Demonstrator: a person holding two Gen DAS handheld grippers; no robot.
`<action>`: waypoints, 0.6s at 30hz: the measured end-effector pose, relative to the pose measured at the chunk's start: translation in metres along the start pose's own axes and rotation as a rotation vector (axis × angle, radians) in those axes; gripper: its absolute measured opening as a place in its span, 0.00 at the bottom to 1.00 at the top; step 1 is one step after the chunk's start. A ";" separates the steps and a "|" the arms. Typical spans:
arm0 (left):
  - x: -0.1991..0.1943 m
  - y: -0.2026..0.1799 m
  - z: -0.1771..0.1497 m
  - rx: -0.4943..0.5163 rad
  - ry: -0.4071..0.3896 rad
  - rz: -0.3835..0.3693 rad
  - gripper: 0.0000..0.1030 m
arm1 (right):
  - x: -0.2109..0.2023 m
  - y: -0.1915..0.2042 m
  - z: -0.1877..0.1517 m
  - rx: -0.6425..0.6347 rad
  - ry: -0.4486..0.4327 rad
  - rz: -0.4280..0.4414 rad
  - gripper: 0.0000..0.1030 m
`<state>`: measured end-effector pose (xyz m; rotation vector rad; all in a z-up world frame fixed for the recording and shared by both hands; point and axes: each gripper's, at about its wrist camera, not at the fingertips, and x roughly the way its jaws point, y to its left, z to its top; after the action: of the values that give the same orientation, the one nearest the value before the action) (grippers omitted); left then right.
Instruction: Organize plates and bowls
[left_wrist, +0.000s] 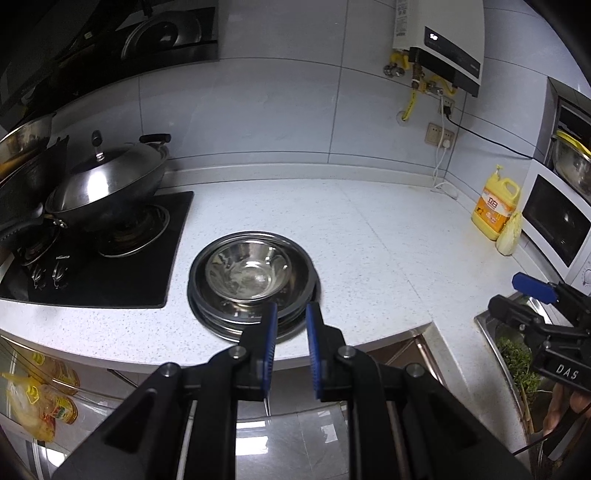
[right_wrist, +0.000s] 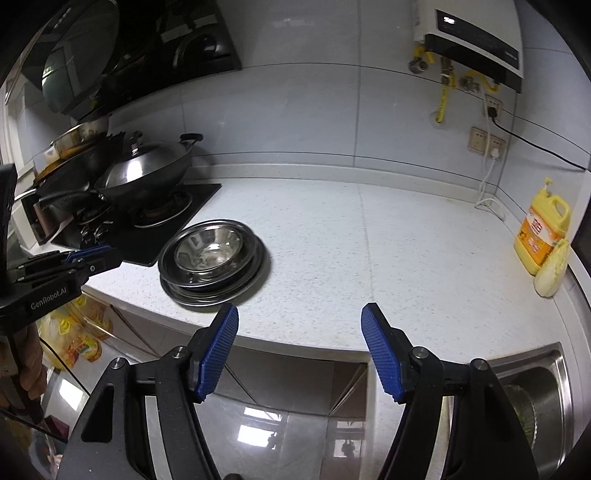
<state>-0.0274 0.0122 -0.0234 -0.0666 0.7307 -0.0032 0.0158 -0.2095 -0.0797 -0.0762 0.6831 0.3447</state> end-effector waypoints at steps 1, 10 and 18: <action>0.000 -0.001 0.000 0.001 -0.001 -0.004 0.15 | -0.002 -0.002 -0.001 0.004 -0.002 -0.005 0.62; -0.001 -0.021 0.005 0.019 -0.011 -0.018 0.15 | -0.015 -0.028 -0.004 0.039 -0.016 -0.041 0.64; 0.001 -0.025 0.010 0.015 -0.011 -0.044 0.15 | -0.022 -0.045 -0.006 0.069 -0.023 -0.061 0.65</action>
<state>-0.0196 -0.0119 -0.0154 -0.0686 0.7182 -0.0499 0.0111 -0.2590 -0.0723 -0.0270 0.6683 0.2627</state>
